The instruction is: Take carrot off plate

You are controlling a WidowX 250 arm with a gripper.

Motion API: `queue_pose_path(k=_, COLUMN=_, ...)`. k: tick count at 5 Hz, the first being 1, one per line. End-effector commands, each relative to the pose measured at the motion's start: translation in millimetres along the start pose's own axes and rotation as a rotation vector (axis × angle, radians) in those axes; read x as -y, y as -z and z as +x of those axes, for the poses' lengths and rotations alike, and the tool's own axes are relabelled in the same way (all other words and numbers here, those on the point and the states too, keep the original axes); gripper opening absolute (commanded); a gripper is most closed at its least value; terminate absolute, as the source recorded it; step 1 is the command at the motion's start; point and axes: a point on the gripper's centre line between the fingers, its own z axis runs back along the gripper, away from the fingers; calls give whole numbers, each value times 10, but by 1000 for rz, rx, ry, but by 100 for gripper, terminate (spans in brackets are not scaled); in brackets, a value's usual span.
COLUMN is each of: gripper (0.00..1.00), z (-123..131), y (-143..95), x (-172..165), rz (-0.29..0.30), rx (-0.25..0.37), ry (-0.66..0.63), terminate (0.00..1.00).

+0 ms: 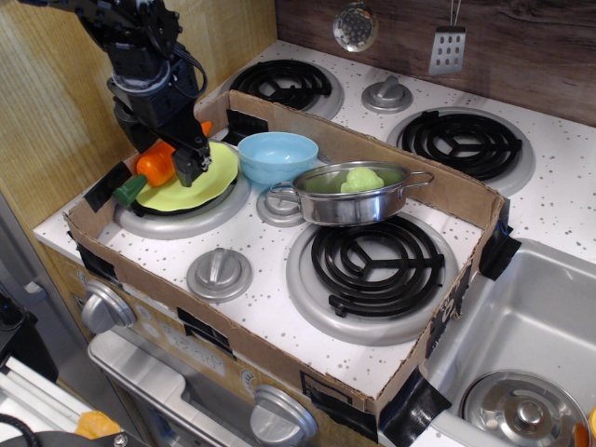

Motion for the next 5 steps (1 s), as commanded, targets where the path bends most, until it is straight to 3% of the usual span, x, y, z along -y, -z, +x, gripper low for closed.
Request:
queue_pose_path(k=1, gripper=100, z=109, y=91, x=-113, rz=-74, rx=23, ry=-21, terminate=0)
queue_pose_path(k=3, gripper=100, z=124, y=182, x=-155, rz=-156, rx=14, ry=-51, terminate=0)
queue_pose_path(k=4, gripper=0, z=145, y=168, x=-175, rz=-159, rx=10, ry=-64, terminate=0)
queue_pose_path(k=5, gripper=0, z=191, y=65, x=-178, rz=-148, rx=-15, ry=-87, terminate=0)
